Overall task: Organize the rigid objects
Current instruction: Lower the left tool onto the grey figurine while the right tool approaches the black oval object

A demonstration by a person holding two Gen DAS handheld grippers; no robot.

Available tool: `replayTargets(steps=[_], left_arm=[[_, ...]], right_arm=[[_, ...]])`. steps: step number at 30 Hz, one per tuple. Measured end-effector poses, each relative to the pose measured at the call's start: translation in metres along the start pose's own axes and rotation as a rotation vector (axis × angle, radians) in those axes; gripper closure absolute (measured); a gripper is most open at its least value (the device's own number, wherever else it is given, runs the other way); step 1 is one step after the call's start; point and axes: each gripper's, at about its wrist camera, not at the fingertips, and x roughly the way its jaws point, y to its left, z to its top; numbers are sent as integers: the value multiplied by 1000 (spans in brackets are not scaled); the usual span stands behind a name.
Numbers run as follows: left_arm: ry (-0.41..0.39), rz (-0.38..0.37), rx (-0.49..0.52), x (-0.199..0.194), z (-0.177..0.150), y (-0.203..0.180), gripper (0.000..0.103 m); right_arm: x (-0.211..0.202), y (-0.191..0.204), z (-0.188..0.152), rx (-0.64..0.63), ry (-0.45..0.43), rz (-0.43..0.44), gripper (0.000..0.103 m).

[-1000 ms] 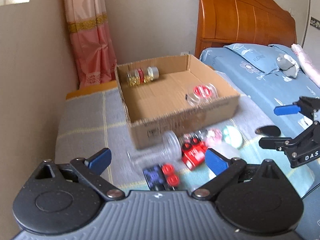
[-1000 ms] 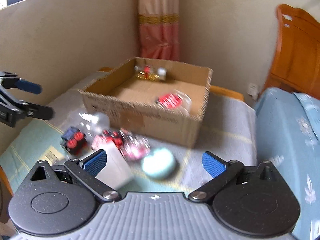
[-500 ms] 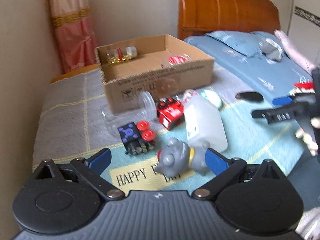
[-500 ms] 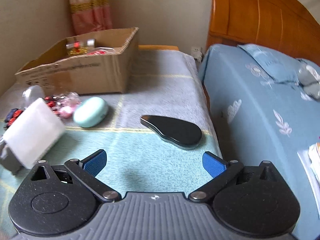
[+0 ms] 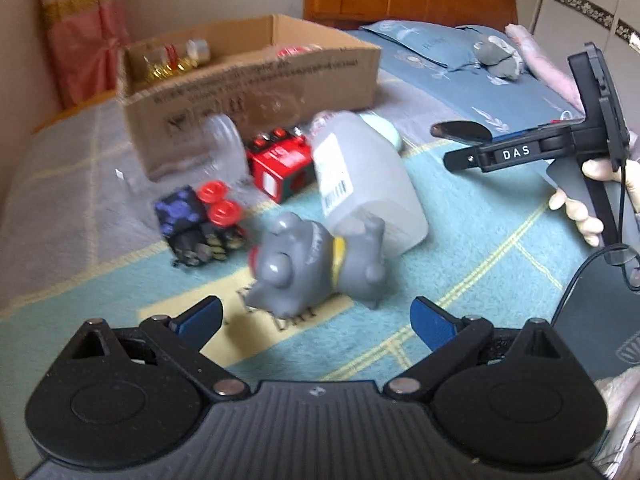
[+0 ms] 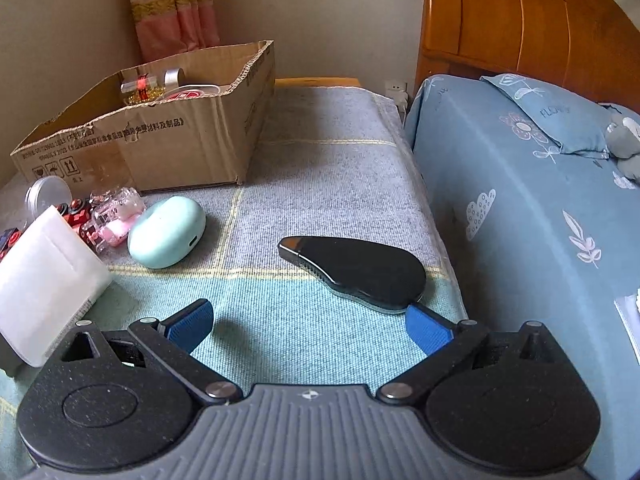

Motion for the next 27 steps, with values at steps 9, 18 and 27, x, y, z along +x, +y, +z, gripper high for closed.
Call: replayTargets(steps=[9,18,27], left_arm=[[14,54,51,15,8,-4,0],[-17,59,49,14,4,-4,0],[-24,21,32,14,7,-3,2]], right_arm=[[1,4,-2,-31,-5,-12,0],[15,7,12,-45,-9,-1,0],[26,15,23,-78,-22,26,0]])
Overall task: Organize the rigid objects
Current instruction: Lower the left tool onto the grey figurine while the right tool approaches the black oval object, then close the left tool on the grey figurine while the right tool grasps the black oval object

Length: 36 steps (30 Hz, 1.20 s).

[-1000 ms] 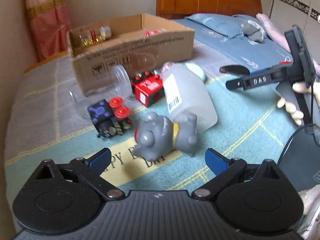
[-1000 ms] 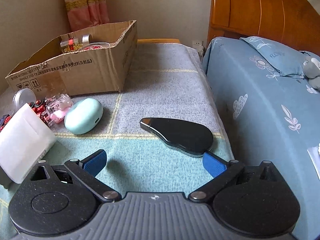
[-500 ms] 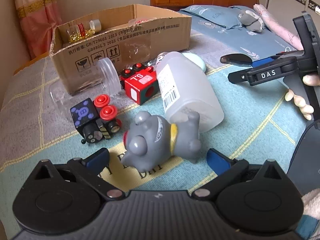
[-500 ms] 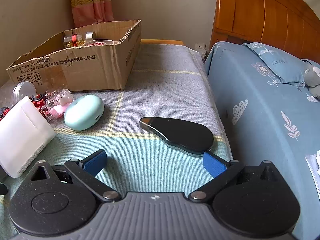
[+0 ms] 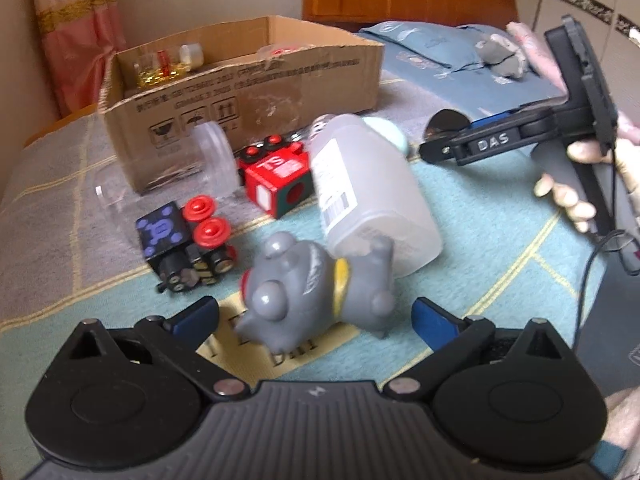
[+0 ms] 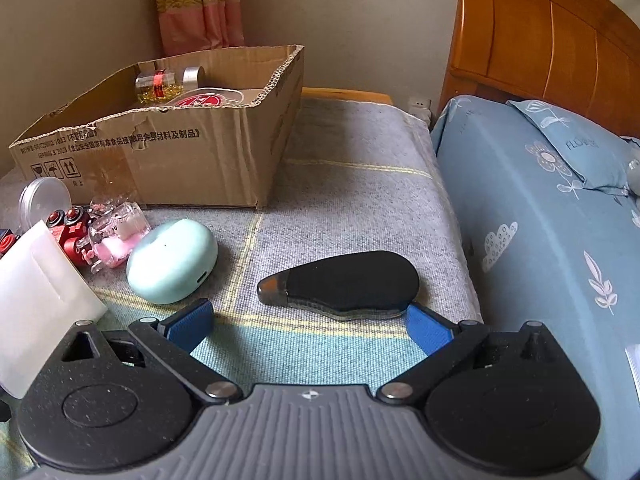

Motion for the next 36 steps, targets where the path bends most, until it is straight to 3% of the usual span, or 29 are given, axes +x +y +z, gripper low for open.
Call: replayTargets(steps=[3,9,21,36], left_arm=[[-10,-4,11,2,2,0,5],[-42,-35,7,0,7,6,30],[-33,-27,-56,-22,-6,20,30],[-16,-28,-73,-21,-8,28,30]], right_arm=[[-3,-1,-4,-10,-10,10,0],[-6,-1,-6,-24,-13,23,0],[2,-1,3,-37,-2,30,0],[22,-27,29,-213,16,201,0]])
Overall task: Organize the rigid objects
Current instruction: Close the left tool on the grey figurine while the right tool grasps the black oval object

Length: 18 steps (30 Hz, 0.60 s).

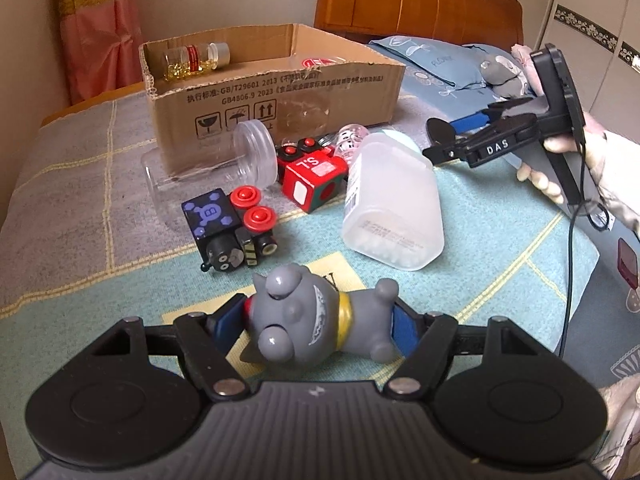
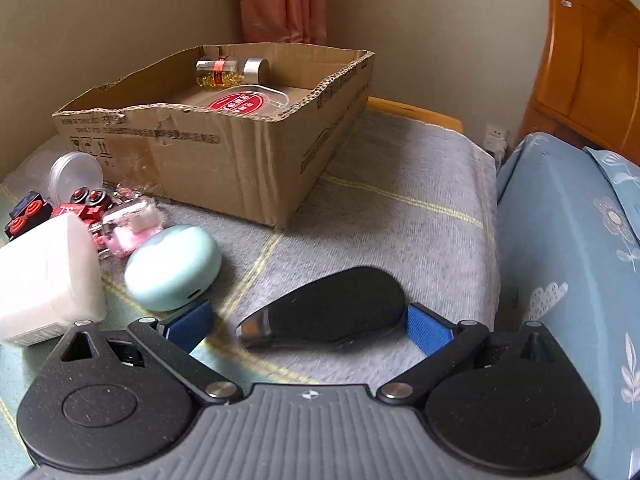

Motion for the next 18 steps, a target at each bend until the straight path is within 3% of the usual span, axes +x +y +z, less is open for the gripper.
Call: replayTargets(steps=[11,18], left_arm=[[11,3,2,2,1,0,30],[20,9,18,2,3,-2,30]], right_arm=[[-1,16,3,-112,54,103,0],[-4,22,2,-115,61,103,0]])
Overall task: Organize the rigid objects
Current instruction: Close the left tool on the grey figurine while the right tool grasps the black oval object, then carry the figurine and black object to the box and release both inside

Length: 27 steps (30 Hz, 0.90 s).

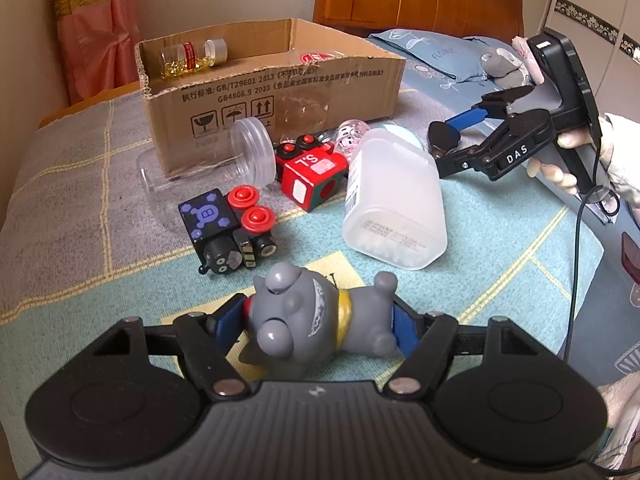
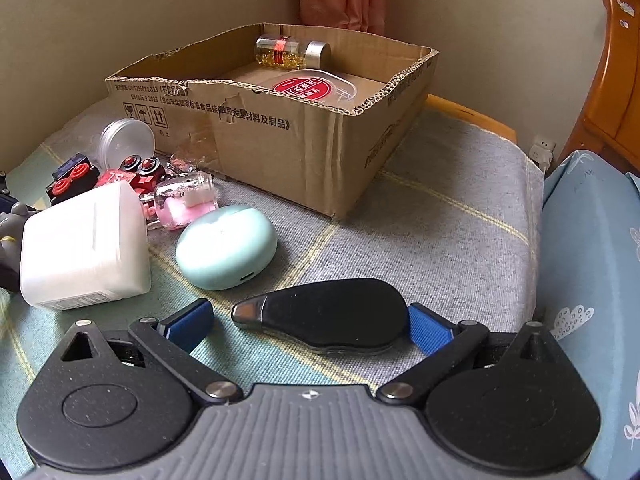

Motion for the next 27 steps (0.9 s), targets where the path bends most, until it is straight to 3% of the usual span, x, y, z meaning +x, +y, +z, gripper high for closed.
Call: replayTargets(steps=[3,7,19,27], left_arm=[[2,1,0,0,0,0,30],[9,4,-4,0,2,-1,31],[31,56,6,-14,9,-4,32],[27,113,33,-38,40,-7,31]], right_arm=[[0,2,1,-5,7,-7,1],[-4,4,3,-1,14,-4,10],[-32,16,5,48,5,14,10],[-68,28,21,67,-48,26,10]])
